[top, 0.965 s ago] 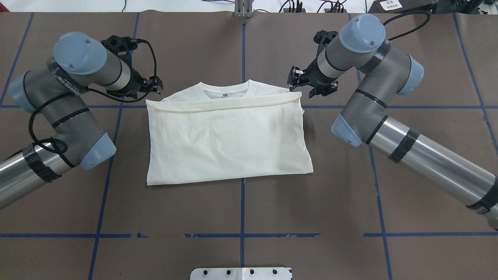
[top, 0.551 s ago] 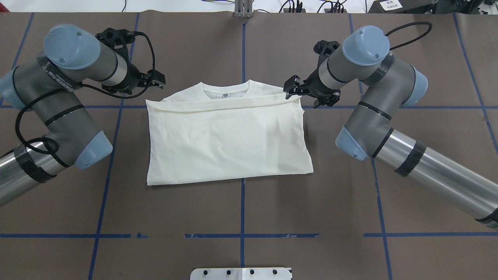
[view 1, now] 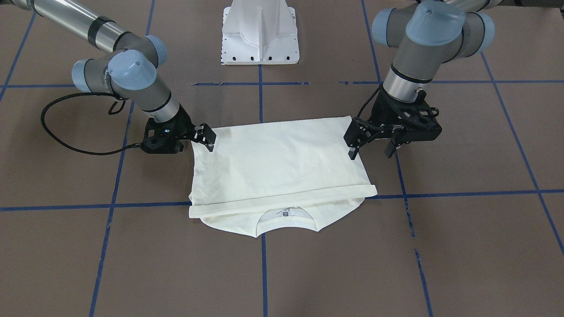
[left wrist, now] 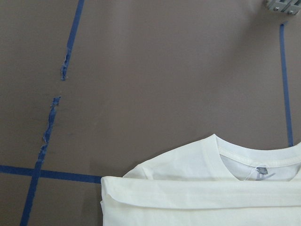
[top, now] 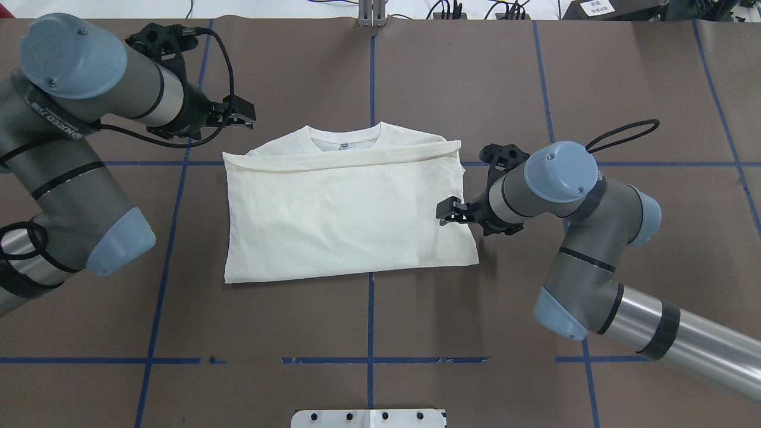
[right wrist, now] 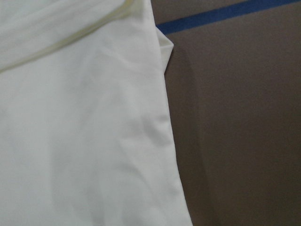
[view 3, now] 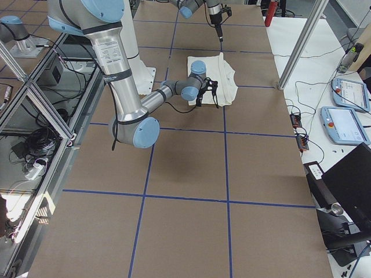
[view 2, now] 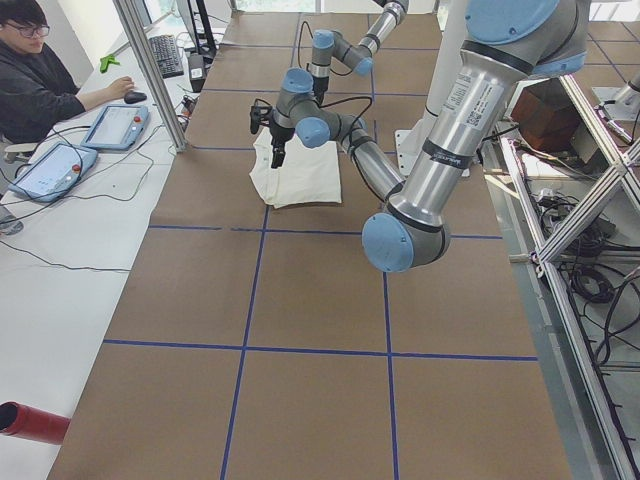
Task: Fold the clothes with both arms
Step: 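Move the right gripper down to the folded shirt's nearby side edge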
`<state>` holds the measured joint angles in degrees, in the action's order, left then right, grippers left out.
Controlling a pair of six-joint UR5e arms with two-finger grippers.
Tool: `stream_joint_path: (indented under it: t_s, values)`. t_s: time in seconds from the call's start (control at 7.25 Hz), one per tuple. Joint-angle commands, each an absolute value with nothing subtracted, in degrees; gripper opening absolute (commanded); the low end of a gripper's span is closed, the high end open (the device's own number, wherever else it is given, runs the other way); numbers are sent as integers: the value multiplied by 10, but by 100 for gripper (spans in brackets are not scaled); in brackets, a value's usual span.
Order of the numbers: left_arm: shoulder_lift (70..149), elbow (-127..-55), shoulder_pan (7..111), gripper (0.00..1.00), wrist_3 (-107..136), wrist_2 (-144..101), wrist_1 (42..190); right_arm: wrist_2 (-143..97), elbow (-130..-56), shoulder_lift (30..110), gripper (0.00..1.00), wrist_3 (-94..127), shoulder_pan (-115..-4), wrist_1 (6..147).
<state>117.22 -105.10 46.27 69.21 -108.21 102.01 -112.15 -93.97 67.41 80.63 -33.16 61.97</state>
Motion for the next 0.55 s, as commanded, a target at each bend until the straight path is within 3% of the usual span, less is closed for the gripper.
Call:
stream_joint_path:
  t_s: [0.0,0.14,0.28,0.41]
  values:
    - [1172,-1059,461,100,693,-1082,1020,-1121,-950,681,97,809,-316,624]
    - [1172,-1059,461,100,693,-1081,1020,-1121,-968,680,59,809,-309,657]
    - [1172,-1059,461,100,693,-1082,1020,-1122,-989,680,32,809,-302,696]
    - [1172,-1059,461,100,693,-1082,1020,-1122,-995,682,25,809,-298,704]
